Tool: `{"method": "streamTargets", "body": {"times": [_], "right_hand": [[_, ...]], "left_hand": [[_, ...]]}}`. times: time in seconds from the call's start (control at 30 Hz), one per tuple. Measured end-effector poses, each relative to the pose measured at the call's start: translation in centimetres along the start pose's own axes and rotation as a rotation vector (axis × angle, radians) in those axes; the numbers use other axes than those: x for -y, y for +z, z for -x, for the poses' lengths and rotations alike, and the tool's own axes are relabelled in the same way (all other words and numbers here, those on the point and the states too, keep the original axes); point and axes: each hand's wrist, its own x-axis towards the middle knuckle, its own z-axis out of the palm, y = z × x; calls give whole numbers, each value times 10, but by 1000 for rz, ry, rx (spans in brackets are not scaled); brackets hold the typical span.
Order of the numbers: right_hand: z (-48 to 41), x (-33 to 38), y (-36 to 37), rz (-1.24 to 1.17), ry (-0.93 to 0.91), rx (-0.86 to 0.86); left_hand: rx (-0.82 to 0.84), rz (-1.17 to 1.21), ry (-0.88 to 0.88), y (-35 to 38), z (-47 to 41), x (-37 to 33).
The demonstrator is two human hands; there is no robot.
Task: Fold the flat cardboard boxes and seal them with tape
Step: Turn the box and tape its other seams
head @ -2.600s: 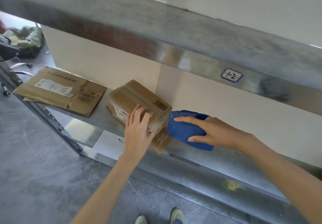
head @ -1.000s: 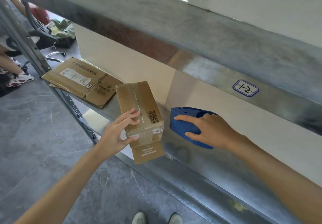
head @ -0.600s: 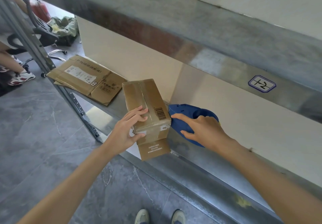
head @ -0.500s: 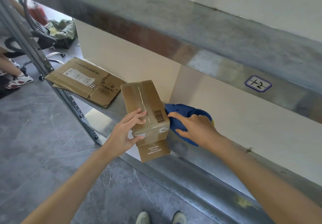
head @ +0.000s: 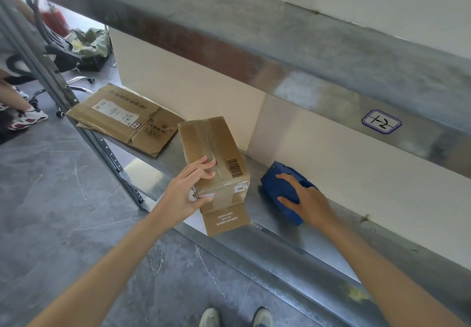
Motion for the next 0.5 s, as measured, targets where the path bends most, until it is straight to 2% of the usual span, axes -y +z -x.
{"method": "streamTargets", "body": {"times": [0.2,0.5], "right_hand": [[1,-20,8,-120,-3,-95],[-5,-27,16,-170,27,-105]], "left_hand": [[-13,-15,-2,1,1,-5],[-5,-27,-18,1,0,-7]]}}
